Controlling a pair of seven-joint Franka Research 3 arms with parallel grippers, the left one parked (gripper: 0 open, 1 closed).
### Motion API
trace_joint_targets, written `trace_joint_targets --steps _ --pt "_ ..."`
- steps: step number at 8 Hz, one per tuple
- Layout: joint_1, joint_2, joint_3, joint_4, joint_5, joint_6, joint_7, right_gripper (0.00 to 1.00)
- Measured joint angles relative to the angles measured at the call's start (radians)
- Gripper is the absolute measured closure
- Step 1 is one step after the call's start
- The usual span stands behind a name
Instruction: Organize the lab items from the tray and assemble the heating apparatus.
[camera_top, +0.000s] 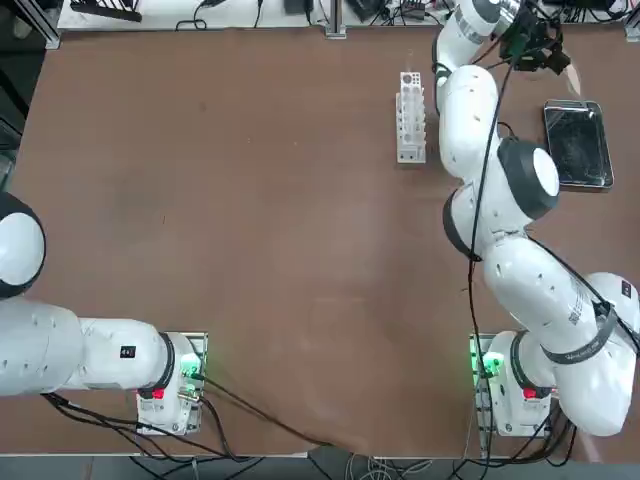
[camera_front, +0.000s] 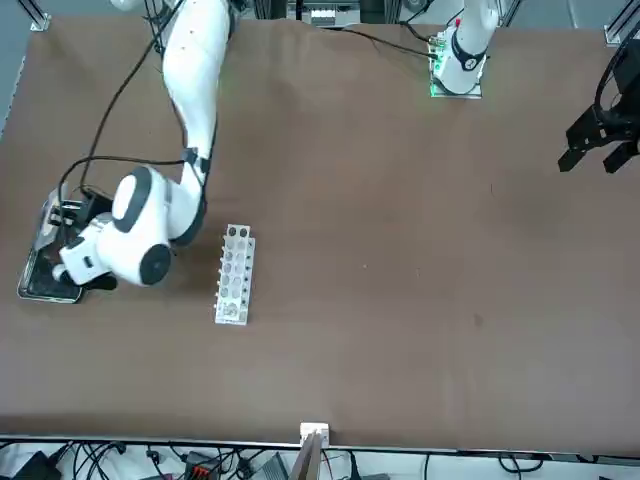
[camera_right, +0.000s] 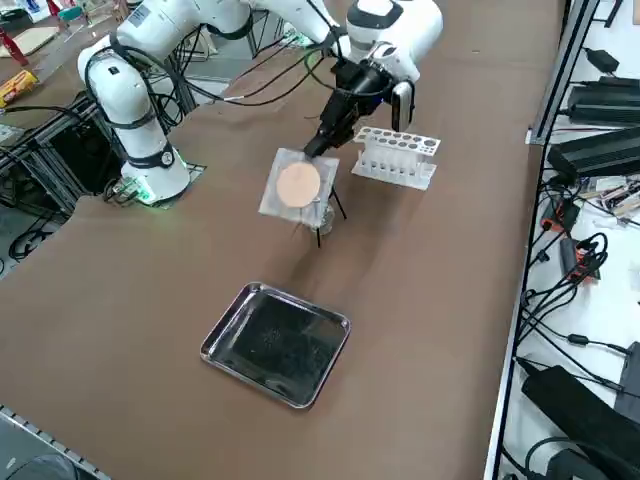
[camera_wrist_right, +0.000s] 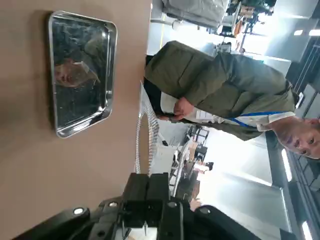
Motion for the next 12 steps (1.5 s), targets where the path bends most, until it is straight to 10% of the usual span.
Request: trace_joint_targets --steps 12 --pt "0.163 0.012 0.182 -0.003 -0.165 -0.02 0.143 0.99"
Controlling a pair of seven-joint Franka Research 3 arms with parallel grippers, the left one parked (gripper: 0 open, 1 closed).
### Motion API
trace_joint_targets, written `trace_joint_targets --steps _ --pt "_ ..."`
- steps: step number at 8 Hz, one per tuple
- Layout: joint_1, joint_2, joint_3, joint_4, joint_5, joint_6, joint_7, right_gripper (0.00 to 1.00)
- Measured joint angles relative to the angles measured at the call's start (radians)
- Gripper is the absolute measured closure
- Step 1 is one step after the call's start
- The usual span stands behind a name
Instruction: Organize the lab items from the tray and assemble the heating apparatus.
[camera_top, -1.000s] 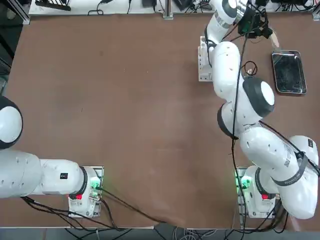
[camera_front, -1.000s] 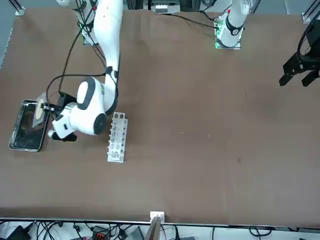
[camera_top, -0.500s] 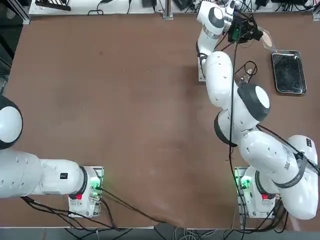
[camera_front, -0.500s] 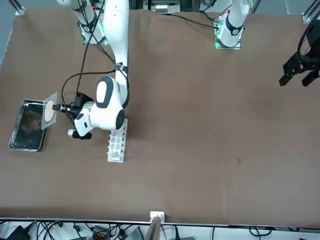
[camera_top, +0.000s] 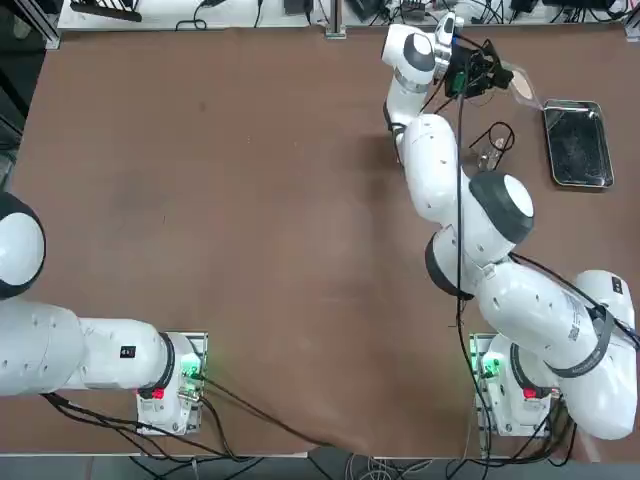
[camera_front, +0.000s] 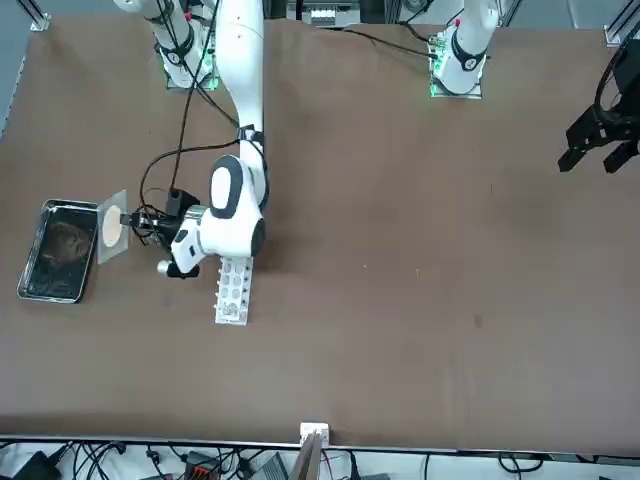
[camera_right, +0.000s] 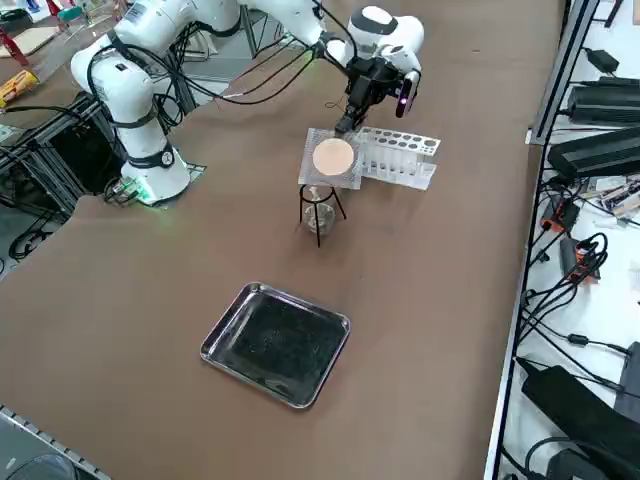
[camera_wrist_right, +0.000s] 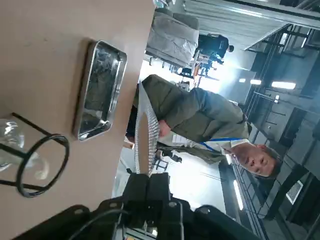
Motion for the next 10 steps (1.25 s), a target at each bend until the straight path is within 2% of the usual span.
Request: trace_joint_targets --steps 3,8,10 --pt "0.001 0.002 0.071 -0.002 -0.009 -0.027 0.058 0.99" --pt "-0.017 0.005 0.14 -0.016 -0.011 -0.05 0.122 0.99" --pt "-0.026 0.009 0.149 -0.017 -0.011 -0.065 0.125 0.99"
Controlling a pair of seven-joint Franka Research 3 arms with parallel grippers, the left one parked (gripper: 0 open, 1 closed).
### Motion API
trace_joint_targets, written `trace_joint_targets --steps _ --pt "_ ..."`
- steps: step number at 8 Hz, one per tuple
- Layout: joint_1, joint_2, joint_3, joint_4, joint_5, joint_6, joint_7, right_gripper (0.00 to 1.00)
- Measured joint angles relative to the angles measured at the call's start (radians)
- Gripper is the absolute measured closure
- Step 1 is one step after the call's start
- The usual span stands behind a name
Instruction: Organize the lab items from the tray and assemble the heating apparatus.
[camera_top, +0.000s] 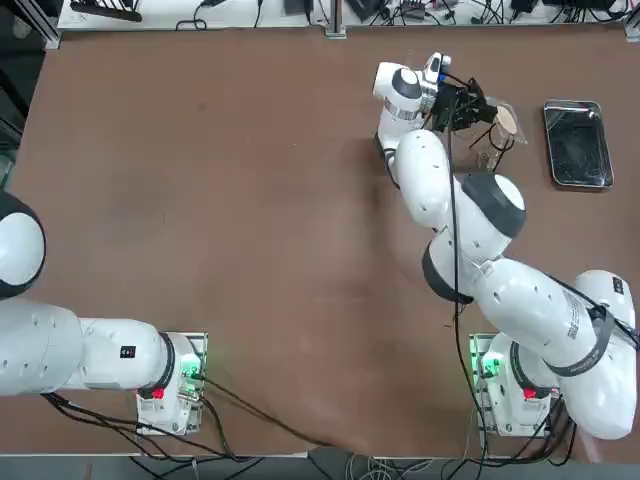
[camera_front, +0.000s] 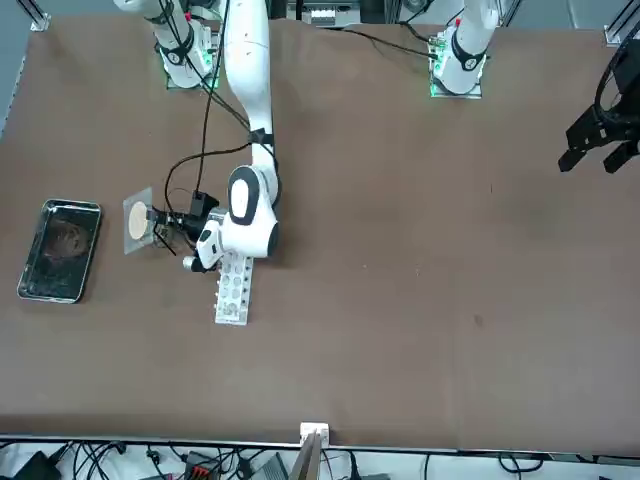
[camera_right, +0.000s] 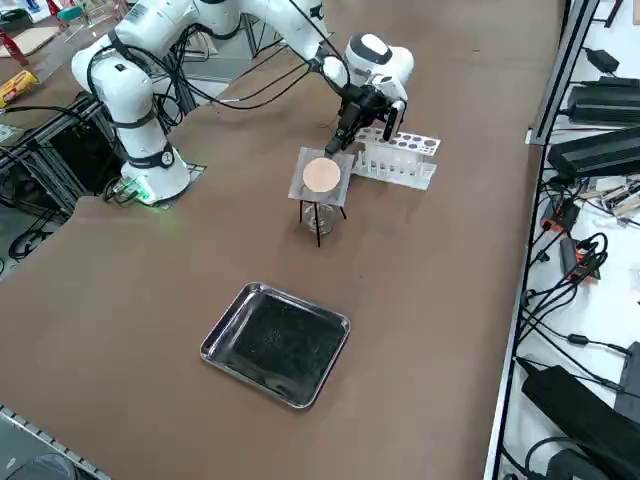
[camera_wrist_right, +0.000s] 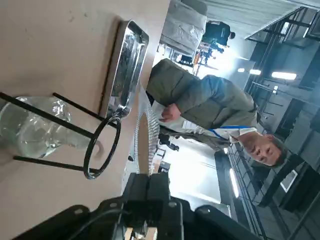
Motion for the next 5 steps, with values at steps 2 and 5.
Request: trace_joint_targets --steps 2,5 --pt "-0.004 0.0 0.01 0.0 0.0 -0.007 0.0 0.99" --pt "-0.004 0.001 0.033 0.0 0.0 -0.019 0.005 0.99"
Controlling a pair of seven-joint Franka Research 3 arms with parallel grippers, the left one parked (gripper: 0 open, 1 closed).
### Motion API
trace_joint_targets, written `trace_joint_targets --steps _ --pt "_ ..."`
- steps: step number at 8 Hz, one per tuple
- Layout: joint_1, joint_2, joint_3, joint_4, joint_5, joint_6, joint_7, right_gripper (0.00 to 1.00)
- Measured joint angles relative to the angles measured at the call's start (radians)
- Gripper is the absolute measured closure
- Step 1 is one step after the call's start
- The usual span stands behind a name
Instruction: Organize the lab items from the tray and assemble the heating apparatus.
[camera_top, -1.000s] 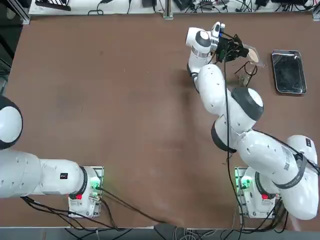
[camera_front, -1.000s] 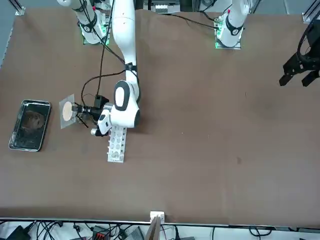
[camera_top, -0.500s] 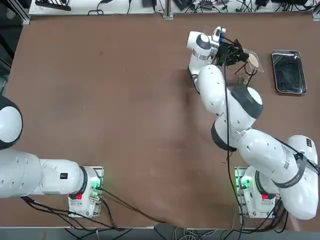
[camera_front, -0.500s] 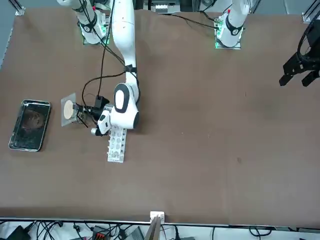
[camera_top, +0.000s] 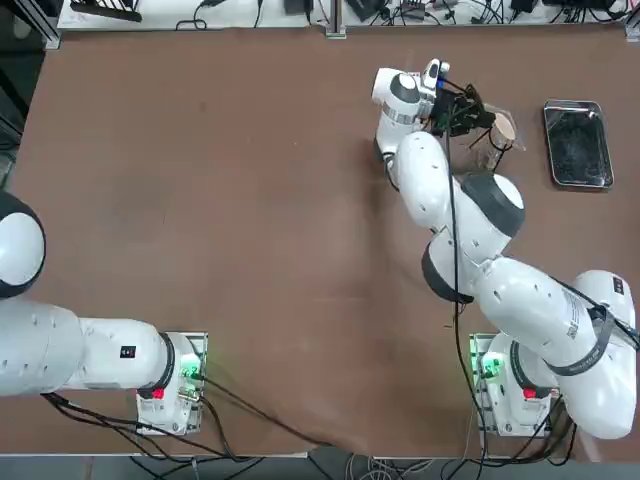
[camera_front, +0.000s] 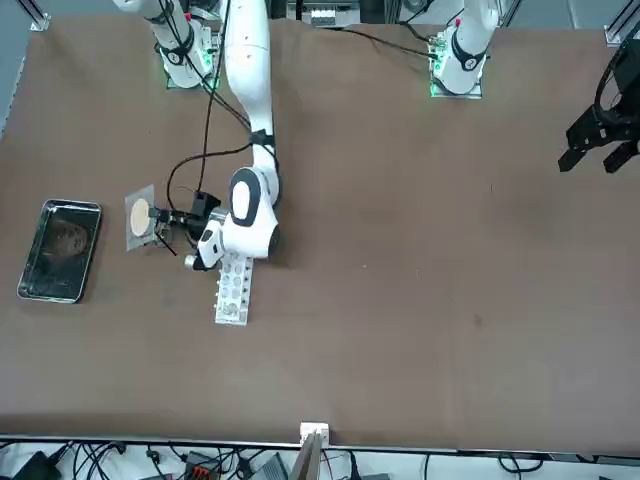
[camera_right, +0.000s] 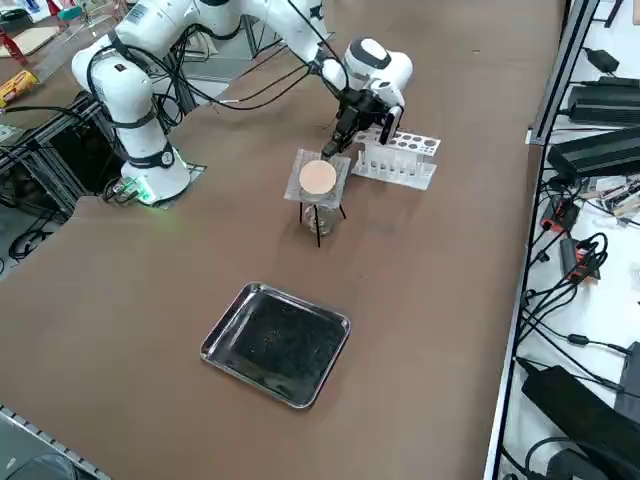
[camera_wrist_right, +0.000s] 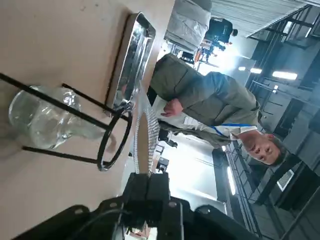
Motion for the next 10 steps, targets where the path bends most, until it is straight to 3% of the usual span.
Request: trace_joint_targets --steps 9,10 --pt "-0.016 0.001 0.027 0.001 0.0 -0.004 0.007 0.9" --pt "-0.015 0.001 0.029 0.002 0.0 -0.006 0.007 0.76"
